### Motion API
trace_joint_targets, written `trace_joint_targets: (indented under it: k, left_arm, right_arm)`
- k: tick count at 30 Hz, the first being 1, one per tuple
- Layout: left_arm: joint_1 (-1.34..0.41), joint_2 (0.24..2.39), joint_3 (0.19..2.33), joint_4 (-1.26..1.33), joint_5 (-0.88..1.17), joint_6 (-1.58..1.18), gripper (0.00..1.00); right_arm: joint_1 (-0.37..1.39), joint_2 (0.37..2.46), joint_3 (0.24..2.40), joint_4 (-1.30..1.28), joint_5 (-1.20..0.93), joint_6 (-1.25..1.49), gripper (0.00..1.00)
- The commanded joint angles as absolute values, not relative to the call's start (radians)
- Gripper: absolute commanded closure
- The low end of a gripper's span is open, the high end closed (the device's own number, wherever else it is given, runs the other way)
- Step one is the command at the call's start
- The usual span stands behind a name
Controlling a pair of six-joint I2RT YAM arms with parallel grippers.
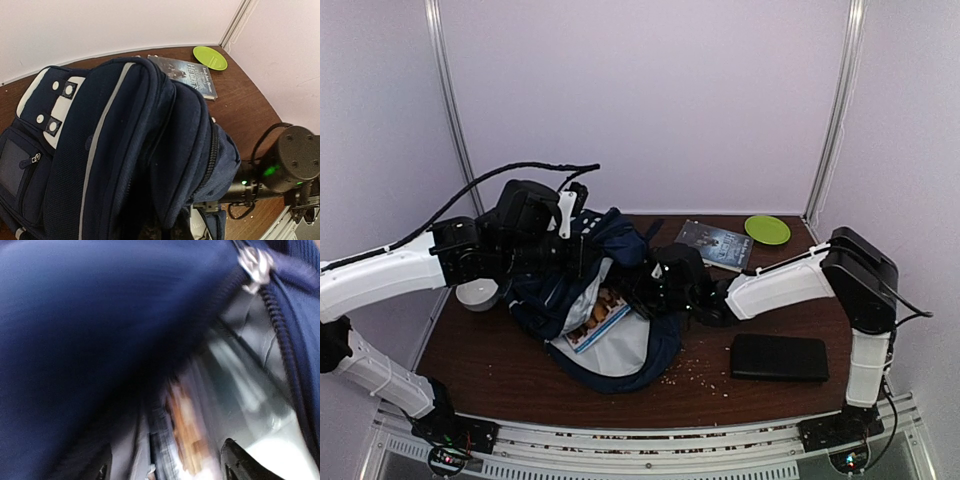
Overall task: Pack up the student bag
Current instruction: Place the book in the student bag, then pick up the personal item from the center of the board.
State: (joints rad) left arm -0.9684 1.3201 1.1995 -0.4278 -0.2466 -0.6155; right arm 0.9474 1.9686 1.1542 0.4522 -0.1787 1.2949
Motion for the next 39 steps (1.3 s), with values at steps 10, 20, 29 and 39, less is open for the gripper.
trace_joint_targets:
  k: [10,20,29,39]
  left_arm:
    - [-0.984,1.28,1.2,-0.255,-0.276,-0.617,1.0]
    - [-0.982,1.288,1.119,-0.256,-0.306,-0.562,1.0]
    - [-0.917,1.545,1.191,-0.218,-0.218,-0.527,1.0]
    - [-1.0,1.511,1.175,-0.222,-0.203,-0.532,0.02]
  right_arm:
    - [0.976,1.65,0.972,0.22,-0.133,1.099,0.21]
    - [0.974,1.178,0.66,-0.027,0.051,0.905,0.22]
    - [0.762,0.915,0.532,-0.359,0.397,0.951,0.23]
    - [0.44,0.749,0.392,-0.476,0.319,1.045,0.19]
